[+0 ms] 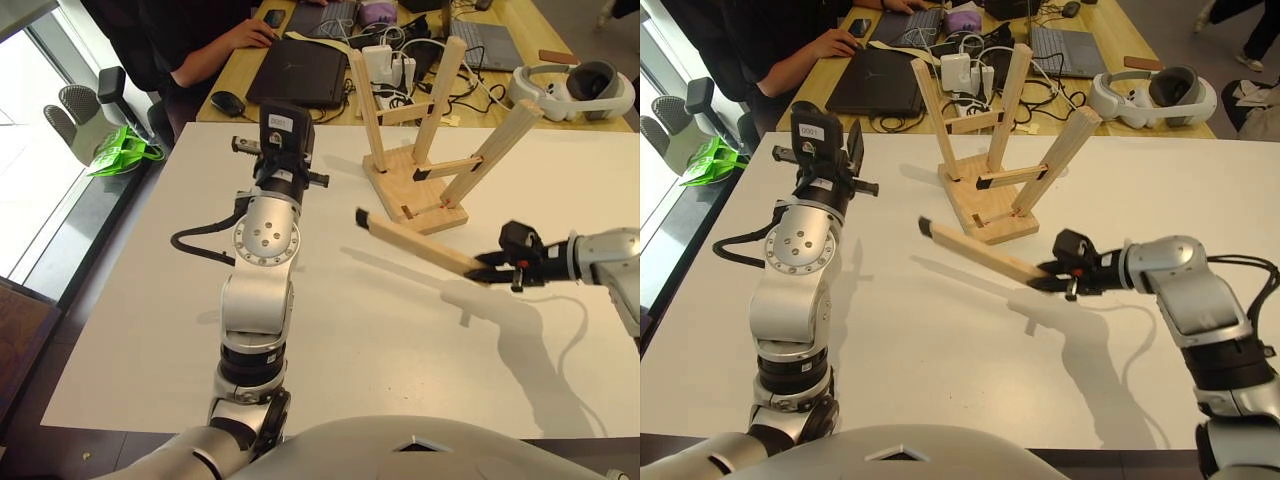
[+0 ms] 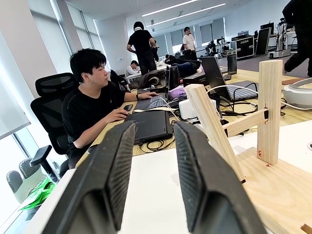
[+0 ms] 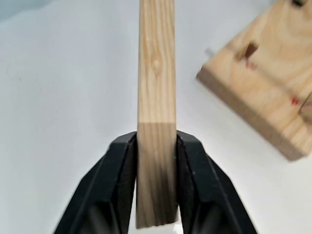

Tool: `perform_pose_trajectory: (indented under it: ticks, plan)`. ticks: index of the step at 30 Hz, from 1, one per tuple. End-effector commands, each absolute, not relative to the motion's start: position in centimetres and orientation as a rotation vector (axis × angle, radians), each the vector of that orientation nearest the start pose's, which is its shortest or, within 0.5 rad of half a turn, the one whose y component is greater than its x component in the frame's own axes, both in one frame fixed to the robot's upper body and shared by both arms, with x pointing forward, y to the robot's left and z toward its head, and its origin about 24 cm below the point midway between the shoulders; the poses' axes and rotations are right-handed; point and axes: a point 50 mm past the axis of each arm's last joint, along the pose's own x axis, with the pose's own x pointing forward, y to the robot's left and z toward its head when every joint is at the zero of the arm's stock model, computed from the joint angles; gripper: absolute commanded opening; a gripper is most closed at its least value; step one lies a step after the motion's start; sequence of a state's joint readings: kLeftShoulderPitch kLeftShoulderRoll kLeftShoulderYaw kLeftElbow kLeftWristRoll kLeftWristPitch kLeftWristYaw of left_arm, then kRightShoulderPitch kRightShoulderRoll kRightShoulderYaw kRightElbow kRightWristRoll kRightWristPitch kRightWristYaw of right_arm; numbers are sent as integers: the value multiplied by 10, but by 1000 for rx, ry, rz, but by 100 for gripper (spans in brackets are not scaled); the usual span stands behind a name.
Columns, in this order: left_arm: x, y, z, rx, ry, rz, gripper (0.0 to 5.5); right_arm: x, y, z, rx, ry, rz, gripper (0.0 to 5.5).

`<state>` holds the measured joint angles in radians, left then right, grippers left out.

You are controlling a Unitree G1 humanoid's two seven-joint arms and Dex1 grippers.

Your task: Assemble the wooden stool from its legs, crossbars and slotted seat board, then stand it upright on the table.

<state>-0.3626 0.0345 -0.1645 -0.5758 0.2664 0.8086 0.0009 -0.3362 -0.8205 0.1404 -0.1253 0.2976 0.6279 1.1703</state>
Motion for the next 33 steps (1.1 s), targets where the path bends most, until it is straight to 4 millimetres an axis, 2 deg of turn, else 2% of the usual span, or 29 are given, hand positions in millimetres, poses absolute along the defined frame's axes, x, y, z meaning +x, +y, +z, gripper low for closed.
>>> perform_pose_trajectory:
  ticks: [1,6,9,11,14,17,19,24,28,33]
  plan:
    - [271,100,186,270,-156,-71,148,270,-175,135,-336,457,1219,99]
    - [266,90,179,266,-136,-112,148,264,-139,124,-345,432,1282,99]
    - [262,85,167,274,-91,-143,148,263,-124,132,-341,375,1306,99]
    - [257,83,158,279,-61,-159,148,267,-117,146,-341,312,1308,99]
    - [253,81,148,298,-21,-177,148,280,-110,182,-349,169,1296,99]
    - [253,82,146,305,-13,-174,148,290,-108,212,-345,58,1269,99]
    - [253,83,146,307,-12,-173,148,294,-107,224,-333,12,1251,99]
    - [253,83,146,309,-8,-177,148,303,-104,239,-277,-55,1207,99]
    - [254,81,147,307,-9,-178,148,308,-93,246,-183,-102,1198,99]
    - [255,82,149,310,-17,-181,148,311,-87,237,-146,-82,1177,99]
